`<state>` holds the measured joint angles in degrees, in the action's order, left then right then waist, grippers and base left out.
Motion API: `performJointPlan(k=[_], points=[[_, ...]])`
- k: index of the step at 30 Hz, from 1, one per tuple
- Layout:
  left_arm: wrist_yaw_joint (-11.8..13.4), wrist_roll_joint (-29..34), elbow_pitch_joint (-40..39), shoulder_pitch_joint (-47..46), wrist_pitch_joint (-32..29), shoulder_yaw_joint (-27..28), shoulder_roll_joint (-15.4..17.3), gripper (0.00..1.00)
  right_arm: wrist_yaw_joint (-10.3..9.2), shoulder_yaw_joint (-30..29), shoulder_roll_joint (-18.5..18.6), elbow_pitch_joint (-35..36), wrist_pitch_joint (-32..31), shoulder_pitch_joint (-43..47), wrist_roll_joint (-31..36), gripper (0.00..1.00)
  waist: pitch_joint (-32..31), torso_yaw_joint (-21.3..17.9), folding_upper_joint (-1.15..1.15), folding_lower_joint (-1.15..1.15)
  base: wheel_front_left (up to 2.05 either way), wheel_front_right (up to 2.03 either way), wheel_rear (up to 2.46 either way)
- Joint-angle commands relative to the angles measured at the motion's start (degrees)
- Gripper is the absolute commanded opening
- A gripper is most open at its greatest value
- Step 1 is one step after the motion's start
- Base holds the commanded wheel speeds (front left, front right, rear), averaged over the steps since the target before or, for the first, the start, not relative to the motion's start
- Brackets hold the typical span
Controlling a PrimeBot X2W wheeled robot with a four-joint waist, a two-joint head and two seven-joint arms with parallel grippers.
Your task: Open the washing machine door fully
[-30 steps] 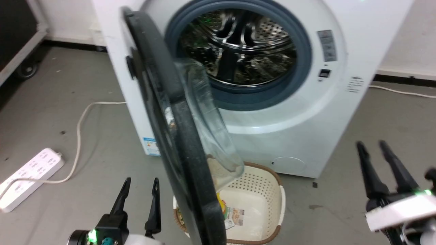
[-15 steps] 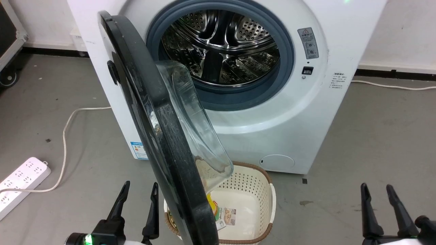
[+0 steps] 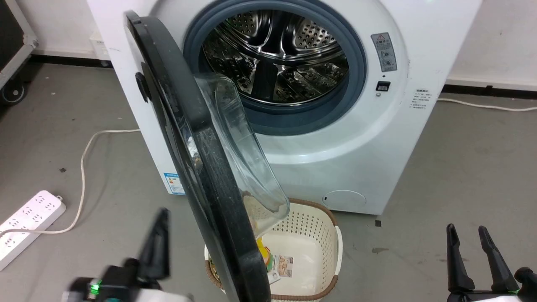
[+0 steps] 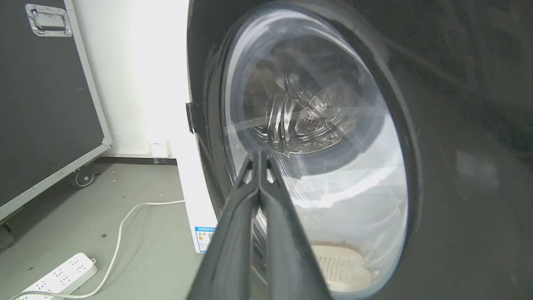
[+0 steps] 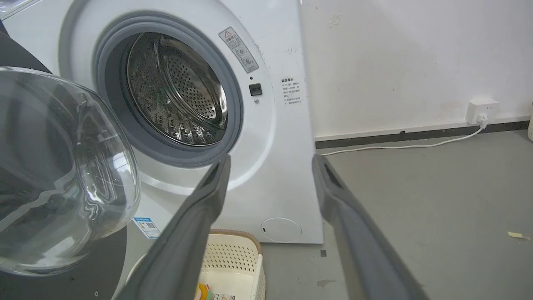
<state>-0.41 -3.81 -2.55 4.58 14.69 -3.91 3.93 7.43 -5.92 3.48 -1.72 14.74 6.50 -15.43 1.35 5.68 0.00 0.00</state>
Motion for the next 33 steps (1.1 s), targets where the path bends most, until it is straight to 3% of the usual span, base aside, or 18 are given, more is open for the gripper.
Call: performJointPlan(k=[1,9,16,26,29,33], points=[[0.7,-0.8,-1.7,-0.8,0.3,1.1,-0.3,0.0,0.06,-0.1,-0.4,0.0,0.3,0.7,0.0,1.0,-0.3,0.2,0.0,0.0,0.0,0.0,0.0],[3.8,-1.9,-16.3,-4.1,0.3,3.6,-0.9,0.0,0.06,0.2,-0.4,-0.9,0.3,0.6,-0.5,1.0,-1.5,0.4,0.0,0.0,0.0,0.0,0.0],[4.1,-2.1,-26.3,-7.8,0.3,2.9,-1.0,0.0,0.06,-0.2,-0.4,-1.2,0.3,0.3,-0.7,1.0,-2.0,0.8,0.0,0.0,0.0,0.0,0.0],[-1.2,1.5,-27.7,-4.0,-2.6,-7.5,0.9,0.0,0.06,-0.2,-0.4,-1.3,0.3,0.1,-0.3,1.0,-1.5,1.7,0.0,0.0,0.0,0.0,0.0],[-4.4,1.6,-27.1,-3.1,-5.1,-14.3,2.1,0.0,0.06,-0.3,-0.4,-1.6,0.3,-0.1,-0.4,1.0,-0.9,2.7,0.0,0.0,0.0,0.0,0.0],[-6.2,-0.4,-23.0,-1.4,-9.0,-22.4,3.7,0.0,0.06,-0.3,-0.4,-2.2,0.3,-1.0,0.0,1.0,-0.3,3.7,0.0,0.0,0.0,0.0,0.0]])
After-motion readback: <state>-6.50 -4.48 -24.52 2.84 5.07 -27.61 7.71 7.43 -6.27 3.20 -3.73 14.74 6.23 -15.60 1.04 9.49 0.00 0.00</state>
